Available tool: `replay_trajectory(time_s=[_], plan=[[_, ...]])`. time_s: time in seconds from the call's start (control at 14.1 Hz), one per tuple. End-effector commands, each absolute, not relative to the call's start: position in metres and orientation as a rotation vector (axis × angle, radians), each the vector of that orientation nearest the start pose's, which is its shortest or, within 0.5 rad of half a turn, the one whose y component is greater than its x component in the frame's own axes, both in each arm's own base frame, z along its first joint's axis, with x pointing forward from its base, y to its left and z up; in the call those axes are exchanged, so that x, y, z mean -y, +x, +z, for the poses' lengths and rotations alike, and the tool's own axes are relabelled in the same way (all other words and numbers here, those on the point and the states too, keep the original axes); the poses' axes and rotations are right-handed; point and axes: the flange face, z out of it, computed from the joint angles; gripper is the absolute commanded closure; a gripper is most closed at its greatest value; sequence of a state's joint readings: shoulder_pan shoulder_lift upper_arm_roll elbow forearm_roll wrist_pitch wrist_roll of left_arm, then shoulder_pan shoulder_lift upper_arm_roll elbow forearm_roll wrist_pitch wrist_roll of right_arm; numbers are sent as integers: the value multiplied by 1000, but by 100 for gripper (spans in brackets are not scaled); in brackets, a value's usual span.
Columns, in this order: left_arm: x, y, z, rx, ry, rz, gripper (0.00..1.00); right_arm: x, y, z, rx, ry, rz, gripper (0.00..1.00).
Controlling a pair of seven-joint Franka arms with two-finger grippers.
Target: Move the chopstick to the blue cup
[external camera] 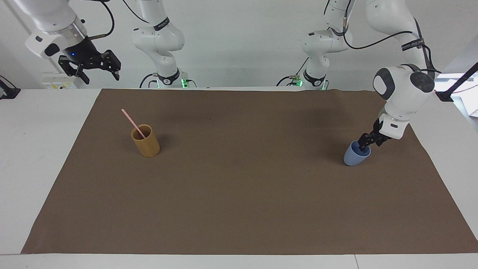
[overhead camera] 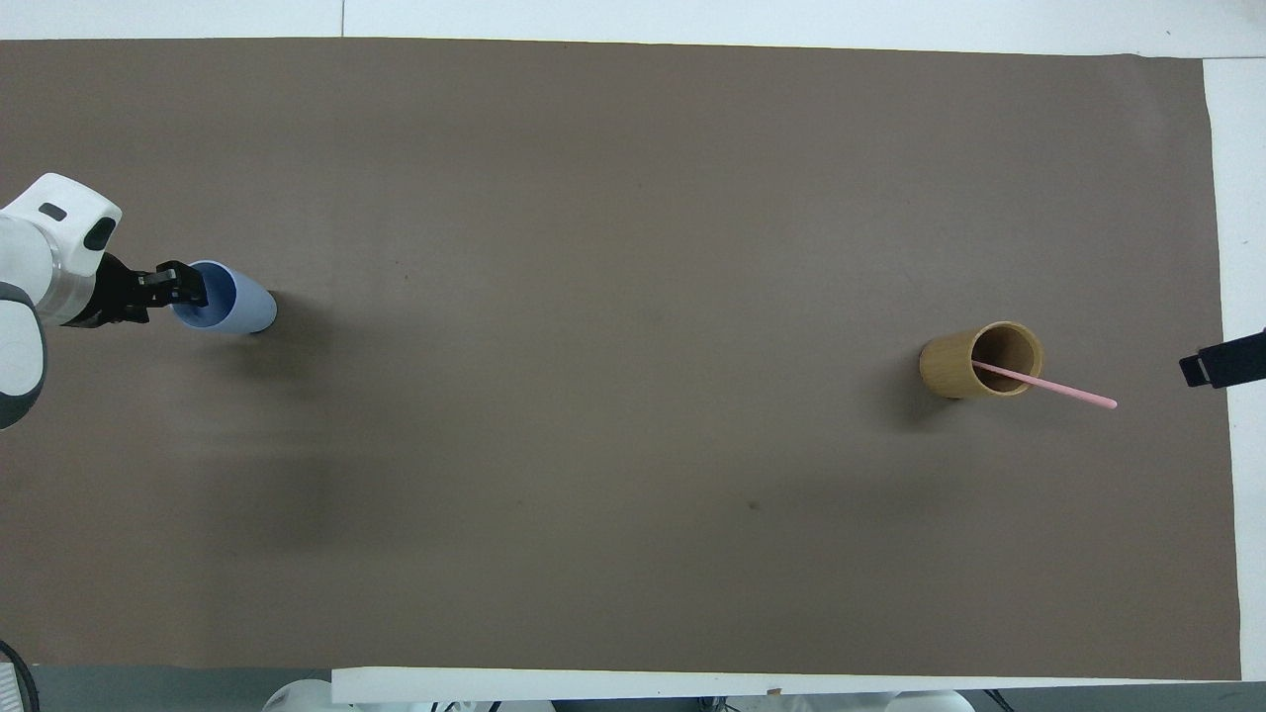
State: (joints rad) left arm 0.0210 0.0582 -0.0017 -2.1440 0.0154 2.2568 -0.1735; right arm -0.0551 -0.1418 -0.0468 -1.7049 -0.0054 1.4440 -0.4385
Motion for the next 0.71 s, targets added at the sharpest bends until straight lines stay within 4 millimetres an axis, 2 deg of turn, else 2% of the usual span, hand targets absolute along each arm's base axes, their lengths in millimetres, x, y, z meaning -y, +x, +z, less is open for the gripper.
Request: replay_trajectory(time_s=[0.0, 0.07, 0.21, 0.28, 0.35, 0.5, 0.57, 0.64], plan=[[-6, 556, 378, 303, -3115, -136, 100, 45, 486, 578, 795, -2969, 188, 0], [-5, 556, 377, 298, -3115, -132, 100, 46, 489, 557, 874, -2947, 173, 0], [7, 557, 378, 279, -3118, -134, 100, 46, 489, 510, 985, -2905, 177, 15], [23, 559, 379, 287, -3121, -142, 100, 46, 489, 490, 1035, -2878, 194, 18], [60, 561, 385, 285, -3129, -163, 100, 45, 494, 478, 1058, -2876, 177, 19], [160, 558, 400, 360, -3150, -196, 100, 45, 493, 459, 1048, -2875, 193, 21], [210, 542, 403, 369, -3160, -189, 100, 45, 489, 447, 1037, -2867, 224, 27], [249, 526, 401, 372, -3171, -187, 100, 45, 488, 441, 1037, -2867, 224, 30]])
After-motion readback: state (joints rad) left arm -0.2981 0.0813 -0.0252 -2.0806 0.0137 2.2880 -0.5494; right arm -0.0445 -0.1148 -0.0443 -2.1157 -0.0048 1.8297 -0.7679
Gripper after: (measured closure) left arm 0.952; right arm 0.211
